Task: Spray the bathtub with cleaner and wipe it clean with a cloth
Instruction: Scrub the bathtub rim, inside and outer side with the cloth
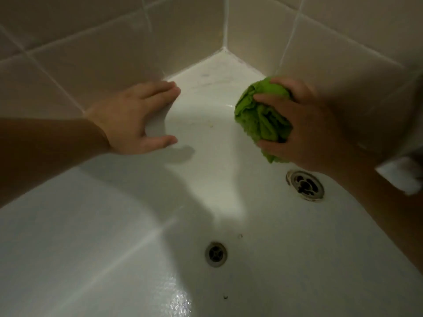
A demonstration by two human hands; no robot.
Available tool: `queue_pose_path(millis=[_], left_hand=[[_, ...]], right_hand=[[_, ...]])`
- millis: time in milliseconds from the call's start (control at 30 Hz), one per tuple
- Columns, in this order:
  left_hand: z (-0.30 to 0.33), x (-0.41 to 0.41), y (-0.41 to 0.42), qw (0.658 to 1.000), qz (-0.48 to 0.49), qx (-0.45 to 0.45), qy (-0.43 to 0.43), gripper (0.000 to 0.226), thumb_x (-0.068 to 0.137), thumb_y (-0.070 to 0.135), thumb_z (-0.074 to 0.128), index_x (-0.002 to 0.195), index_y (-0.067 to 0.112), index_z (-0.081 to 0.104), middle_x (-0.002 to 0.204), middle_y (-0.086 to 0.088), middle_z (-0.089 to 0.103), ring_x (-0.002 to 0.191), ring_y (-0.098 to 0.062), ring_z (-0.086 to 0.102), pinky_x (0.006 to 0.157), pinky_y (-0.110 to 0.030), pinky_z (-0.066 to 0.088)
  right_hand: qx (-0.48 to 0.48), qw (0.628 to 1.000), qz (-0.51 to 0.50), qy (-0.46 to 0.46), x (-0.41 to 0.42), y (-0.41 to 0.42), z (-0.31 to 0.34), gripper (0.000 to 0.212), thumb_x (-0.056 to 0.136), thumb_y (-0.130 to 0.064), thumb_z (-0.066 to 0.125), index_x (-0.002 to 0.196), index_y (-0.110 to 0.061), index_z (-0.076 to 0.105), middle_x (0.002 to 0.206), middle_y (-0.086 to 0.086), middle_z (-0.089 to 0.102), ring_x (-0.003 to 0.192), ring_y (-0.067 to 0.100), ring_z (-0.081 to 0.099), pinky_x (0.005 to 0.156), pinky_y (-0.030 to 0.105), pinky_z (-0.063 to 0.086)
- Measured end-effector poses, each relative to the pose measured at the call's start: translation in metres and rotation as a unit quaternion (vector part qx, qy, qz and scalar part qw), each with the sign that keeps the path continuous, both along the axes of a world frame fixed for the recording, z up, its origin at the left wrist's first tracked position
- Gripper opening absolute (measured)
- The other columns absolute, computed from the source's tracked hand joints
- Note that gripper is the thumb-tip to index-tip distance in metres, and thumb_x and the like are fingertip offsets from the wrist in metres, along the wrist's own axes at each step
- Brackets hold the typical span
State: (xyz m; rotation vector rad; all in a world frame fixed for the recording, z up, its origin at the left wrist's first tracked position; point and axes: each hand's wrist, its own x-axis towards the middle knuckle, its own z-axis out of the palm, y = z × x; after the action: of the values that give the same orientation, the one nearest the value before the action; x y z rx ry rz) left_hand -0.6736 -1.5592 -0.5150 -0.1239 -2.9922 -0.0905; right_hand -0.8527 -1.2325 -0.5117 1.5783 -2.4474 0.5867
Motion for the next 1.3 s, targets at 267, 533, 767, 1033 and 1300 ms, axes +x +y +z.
queue_pose_path(millis=[267,533,767,1033,1300], left_hand=[[-0.004,-0.014,0.013,0.999,0.028,0.001,0.015,0.100,0.082,0.080,0.049,0.158,0.016,0.037,0.161,-0.009,0.041,0.146,-0.029,0.042,0.121,-0.043,0.034],[-0.002,-0.016,0.019,0.999,0.052,-0.009,-0.010,0.097,0.085,0.088,0.031,0.163,0.030,0.023,0.167,-0.001,0.030,0.150,-0.027,0.034,0.123,-0.045,0.030],[0.000,-0.015,0.042,0.994,0.102,0.030,-0.020,0.098,0.079,0.088,0.034,0.162,0.037,0.024,0.168,0.000,0.027,0.155,-0.024,0.023,0.124,-0.033,0.015],[0.002,-0.026,0.065,0.990,0.123,0.025,-0.057,0.101,0.076,0.094,0.031,0.162,0.043,0.014,0.172,0.000,0.016,0.157,-0.025,0.013,0.127,-0.043,0.011],[0.012,-0.045,0.093,0.979,0.150,-0.016,-0.138,0.113,0.062,0.105,0.024,0.159,0.053,-0.002,0.173,0.002,-0.002,0.157,-0.038,0.002,0.123,-0.065,0.006]], right_hand=[[-0.017,1.000,0.015,-0.006,0.001,-0.006,-0.004,0.074,0.079,-0.038,0.073,0.147,-0.018,0.054,0.154,0.011,0.045,0.137,0.034,0.044,0.114,0.030,0.032],[0.026,0.999,-0.022,-0.006,0.009,0.028,-0.006,0.074,0.084,-0.040,0.068,0.153,-0.027,0.046,0.162,0.007,0.035,0.146,0.032,0.035,0.121,0.040,0.028],[0.012,0.996,-0.038,-0.086,0.011,0.053,-0.016,0.079,0.081,-0.055,0.067,0.154,-0.040,0.040,0.163,-0.004,0.030,0.147,0.024,0.036,0.122,0.045,0.032],[0.104,0.989,-0.072,-0.077,0.017,0.074,-0.002,0.088,0.077,-0.076,0.046,0.156,-0.055,0.015,0.167,0.010,0.026,0.150,0.034,0.031,0.124,0.045,0.028],[0.068,0.994,-0.078,-0.032,0.044,0.125,-0.004,0.079,0.084,-0.064,0.054,0.156,-0.036,0.039,0.158,0.009,0.037,0.132,0.036,0.050,0.113,0.044,0.043]])
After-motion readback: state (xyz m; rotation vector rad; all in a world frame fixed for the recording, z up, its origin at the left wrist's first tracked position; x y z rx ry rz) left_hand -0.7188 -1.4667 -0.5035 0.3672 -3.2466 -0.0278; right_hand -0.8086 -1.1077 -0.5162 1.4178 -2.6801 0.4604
